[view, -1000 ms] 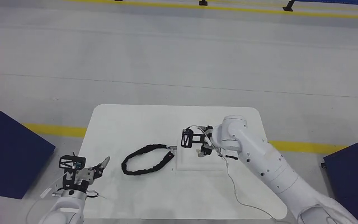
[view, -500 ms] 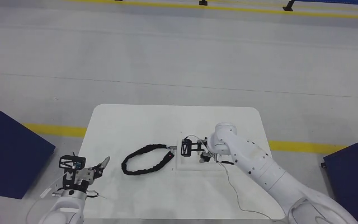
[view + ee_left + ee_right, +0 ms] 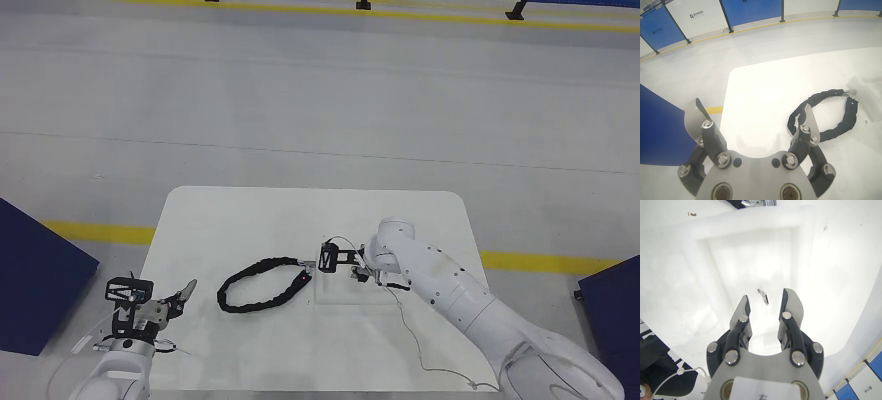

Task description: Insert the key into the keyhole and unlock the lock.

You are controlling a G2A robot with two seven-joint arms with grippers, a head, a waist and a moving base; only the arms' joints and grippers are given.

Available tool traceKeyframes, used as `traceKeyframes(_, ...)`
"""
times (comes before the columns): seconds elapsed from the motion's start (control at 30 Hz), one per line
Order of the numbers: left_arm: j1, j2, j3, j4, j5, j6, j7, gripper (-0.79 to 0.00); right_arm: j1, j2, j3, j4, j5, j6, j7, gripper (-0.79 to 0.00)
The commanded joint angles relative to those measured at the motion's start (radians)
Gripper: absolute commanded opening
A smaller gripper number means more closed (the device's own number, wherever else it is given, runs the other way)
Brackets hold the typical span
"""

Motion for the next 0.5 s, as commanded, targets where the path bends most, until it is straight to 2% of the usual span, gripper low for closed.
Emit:
traceKeyframes(0.0,0.000,0.000,0.000,0.000,0.000,0.000,0.000,0.000,0.002,-0.008,-0.003,0.021,0.009,0.000,-0.004,-0.462)
traceKeyframes(0.17,0.000,0.000,0.000,0.000,0.000,0.000,0.000,0.000,0.010,-0.028,-0.015,0.066,0.014,-0.016,-0.004,-0.520)
traceKeyframes(0.27,0.000,0.000,0.000,0.000,0.000,0.000,0.000,0.000,0.012,-0.036,-0.019,0.083,0.011,-0.019,-0.008,-0.622)
traceKeyframes(0.33,0.000,0.000,0.000,0.000,0.000,0.000,0.000,0.000,0.012,-0.040,-0.021,0.091,0.008,-0.023,-0.006,-0.656)
traceKeyframes(0.47,0.000,0.000,0.000,0.000,0.000,0.000,0.000,0.000,0.011,-0.047,-0.020,0.106,0.005,-0.026,-0.012,-0.690)
